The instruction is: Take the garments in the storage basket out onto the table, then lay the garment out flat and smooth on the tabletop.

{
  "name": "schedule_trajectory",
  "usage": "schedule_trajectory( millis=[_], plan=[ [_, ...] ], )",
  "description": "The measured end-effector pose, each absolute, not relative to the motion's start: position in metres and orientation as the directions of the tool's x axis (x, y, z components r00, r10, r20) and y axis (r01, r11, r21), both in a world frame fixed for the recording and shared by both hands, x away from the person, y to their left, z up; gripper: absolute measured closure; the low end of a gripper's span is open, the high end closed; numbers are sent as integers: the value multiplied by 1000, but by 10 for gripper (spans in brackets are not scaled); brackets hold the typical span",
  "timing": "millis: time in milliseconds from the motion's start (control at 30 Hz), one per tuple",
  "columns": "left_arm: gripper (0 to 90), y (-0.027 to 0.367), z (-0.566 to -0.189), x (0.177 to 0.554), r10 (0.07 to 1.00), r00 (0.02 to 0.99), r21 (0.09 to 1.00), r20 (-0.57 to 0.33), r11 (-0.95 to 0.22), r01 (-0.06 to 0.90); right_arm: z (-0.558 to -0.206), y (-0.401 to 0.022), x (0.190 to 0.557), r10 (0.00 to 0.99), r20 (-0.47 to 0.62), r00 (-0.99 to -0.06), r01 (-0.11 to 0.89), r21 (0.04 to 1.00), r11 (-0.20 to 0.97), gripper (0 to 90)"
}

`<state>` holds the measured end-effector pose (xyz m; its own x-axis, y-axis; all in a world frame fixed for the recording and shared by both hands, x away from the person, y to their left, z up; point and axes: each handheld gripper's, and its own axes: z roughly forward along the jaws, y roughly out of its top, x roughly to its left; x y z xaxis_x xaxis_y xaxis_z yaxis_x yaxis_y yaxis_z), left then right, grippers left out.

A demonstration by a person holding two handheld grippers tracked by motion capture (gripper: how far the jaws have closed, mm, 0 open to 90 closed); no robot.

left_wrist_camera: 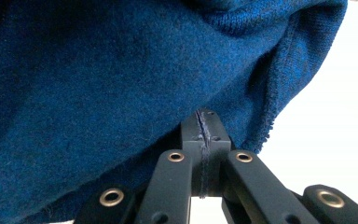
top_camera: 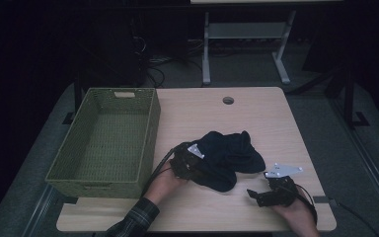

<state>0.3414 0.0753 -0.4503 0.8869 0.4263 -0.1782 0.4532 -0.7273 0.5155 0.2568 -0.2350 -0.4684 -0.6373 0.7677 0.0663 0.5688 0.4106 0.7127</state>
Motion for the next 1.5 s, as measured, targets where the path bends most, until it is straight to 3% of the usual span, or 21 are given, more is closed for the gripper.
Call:
schedule_trajectory(
  millis=[833, 1500],
  plan=[
    [900, 73, -450, 339, 437, 885, 516, -158, -728, 452, -428, -264, 316, 843, 7, -537, 556, 755, 348, 180],
    [900, 74, -451, 339, 444, 879, 518, -172, -718, 464, -443, -265, 374, 859, 40, -510, 595, 738, 318, 225]
  ],
)
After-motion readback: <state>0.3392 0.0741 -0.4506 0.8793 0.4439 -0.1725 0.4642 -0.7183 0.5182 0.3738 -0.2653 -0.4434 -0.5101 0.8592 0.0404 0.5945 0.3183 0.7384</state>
